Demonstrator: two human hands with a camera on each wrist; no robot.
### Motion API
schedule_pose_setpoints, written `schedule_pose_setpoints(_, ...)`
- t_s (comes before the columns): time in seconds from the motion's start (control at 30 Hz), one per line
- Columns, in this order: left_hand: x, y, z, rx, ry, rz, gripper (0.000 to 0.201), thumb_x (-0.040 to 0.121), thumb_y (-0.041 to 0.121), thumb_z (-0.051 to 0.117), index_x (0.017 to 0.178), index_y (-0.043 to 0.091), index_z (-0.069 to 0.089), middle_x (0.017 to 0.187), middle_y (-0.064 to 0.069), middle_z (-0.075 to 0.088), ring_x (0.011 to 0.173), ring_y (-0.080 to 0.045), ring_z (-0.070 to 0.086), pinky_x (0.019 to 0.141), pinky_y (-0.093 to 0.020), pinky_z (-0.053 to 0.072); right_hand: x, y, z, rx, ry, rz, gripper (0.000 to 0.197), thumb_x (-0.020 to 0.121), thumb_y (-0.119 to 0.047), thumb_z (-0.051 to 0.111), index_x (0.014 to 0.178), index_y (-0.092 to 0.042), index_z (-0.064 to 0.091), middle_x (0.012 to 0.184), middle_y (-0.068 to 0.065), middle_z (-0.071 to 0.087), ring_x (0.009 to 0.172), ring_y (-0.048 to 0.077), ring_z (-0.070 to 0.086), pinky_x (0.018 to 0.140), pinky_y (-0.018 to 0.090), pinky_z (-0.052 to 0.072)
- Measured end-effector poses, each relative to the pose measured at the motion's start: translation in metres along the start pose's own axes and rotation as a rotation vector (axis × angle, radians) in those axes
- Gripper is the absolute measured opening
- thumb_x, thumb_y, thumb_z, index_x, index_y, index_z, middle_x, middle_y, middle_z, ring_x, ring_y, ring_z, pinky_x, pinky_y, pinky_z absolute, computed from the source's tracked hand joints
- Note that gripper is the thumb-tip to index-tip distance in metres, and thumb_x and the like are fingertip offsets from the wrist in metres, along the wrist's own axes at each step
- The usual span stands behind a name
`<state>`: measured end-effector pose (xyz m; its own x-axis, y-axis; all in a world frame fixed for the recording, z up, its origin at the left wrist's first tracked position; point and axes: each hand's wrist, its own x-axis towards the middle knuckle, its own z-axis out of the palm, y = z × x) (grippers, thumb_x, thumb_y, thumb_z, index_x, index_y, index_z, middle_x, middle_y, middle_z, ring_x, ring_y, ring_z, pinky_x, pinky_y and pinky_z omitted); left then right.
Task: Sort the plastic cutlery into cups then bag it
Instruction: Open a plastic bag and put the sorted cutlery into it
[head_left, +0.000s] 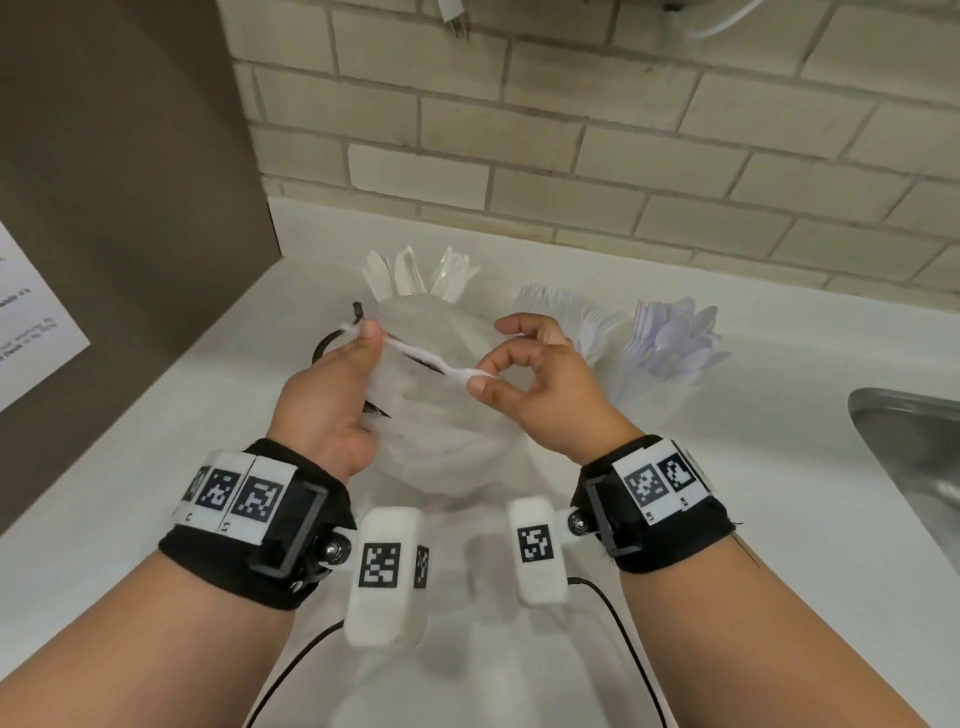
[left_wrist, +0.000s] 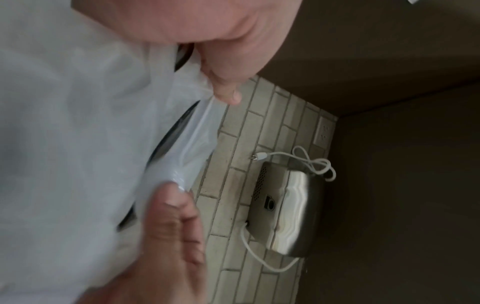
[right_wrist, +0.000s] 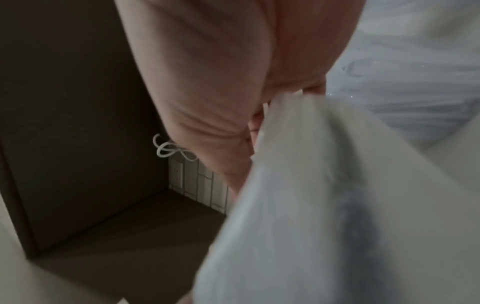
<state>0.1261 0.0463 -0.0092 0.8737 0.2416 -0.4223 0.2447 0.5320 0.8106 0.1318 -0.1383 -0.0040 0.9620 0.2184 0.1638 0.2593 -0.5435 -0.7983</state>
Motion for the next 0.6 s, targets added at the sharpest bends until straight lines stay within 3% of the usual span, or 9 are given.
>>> schedule_pose_setpoints(0.07,-0.001,-0.001,0.000,0.057,-0.043,0.001,0.028,0.084,0.016,0.071,0.112,0.014,0.068,0.093,-0.004,0.074,0.081,-0.019,0.072,0.074,-0.036,0.058,-0.001,-0.001,-0.010,0.196,0.117,0.017,0.015,0.083,-0.020,0.071,0.073,-0.026,0.063,0.127,-0.010,0.052,0.120,0.007,0.049,0.097,0.024,0.037)
schedule_pose_setpoints(0.17,-0.003,-0.002,0.001,0.090,-0.056,-0.015,0.033,0.082,0.001,0.067,0.111,0.016,0.065,0.094,-0.005,0.071,0.080,-0.020,0.069,0.076,-0.037,0.057,-0.001,-0.004,-0.043,0.366,0.365,0.033,0.014,0.088,-0.011,0.065,0.079,-0.022,0.061,0.092,-0.001,0.068,0.084,0.012,0.067,0.077,0.030,0.052)
schedule_pose_setpoints(0.23,-0.006,-0.002,0.002,0.097,-0.092,-0.023,0.030,0.083,0.000,0.064,0.108,0.017,0.066,0.094,-0.005,0.070,0.081,-0.020,0.068,0.077,-0.037,0.056,-0.001,-0.005,-0.072,0.243,0.542,0.028,0.011,0.090,-0.012,0.061,0.088,-0.022,0.058,0.076,-0.001,0.065,0.063,0.009,0.067,0.061,0.030,0.053)
schedule_pose_setpoints(0.27,-0.007,-0.002,0.003,0.100,-0.102,-0.021,0.028,0.084,0.000,0.064,0.106,0.017,0.066,0.093,-0.005,0.070,0.081,-0.020,0.068,0.078,-0.038,0.056,-0.002,-0.005,-0.087,0.119,0.638,0.017,0.009,0.089,-0.014,0.060,0.093,-0.021,0.058,0.075,-0.001,0.064,0.060,0.010,0.065,0.059,0.030,0.052)
schedule_pose_setpoints(0.33,-0.008,-0.003,0.004,0.100,-0.105,-0.014,0.025,0.084,0.000,0.063,0.102,0.017,0.067,0.090,-0.005,0.070,0.080,-0.020,0.067,0.084,-0.040,0.054,-0.002,-0.005,-0.116,-0.172,0.756,-0.013,0.012,0.088,-0.016,0.055,0.099,-0.015,0.060,0.083,-0.001,0.062,0.070,0.017,0.061,0.065,0.028,0.046)
schedule_pose_setpoints(0.43,-0.009,-0.004,0.005,0.083,-0.118,-0.021,0.023,0.084,0.000,0.063,0.101,0.015,0.068,0.088,-0.005,0.071,0.083,-0.022,0.067,0.091,-0.043,0.052,0.002,0.000,-0.144,-0.548,0.696,0.010,0.021,0.089,-0.003,0.046,0.101,-0.003,0.064,0.100,0.011,0.064,0.089,0.028,0.057,0.069,0.020,0.032)
schedule_pose_setpoints(0.5,-0.010,-0.005,0.005,0.075,-0.130,-0.027,0.023,0.084,-0.001,0.063,0.101,0.015,0.068,0.087,-0.005,0.071,0.082,-0.022,0.068,0.092,-0.044,0.052,0.007,0.007,-0.149,-0.713,0.615,0.042,0.023,0.088,0.003,0.044,0.100,0.001,0.064,0.107,0.022,0.063,0.094,0.037,0.057,0.069,0.027,0.034)
schedule_pose_setpoints(0.6,-0.009,-0.005,0.005,0.071,-0.138,-0.024,0.022,0.084,-0.001,0.063,0.098,0.015,0.068,0.084,-0.004,0.071,0.078,-0.021,0.068,0.089,-0.043,0.052,0.021,0.019,-0.141,-0.782,0.486,0.141,0.024,0.083,0.008,0.046,0.096,0.003,0.065,0.104,0.023,0.064,0.093,0.038,0.059,0.069,0.031,0.038)
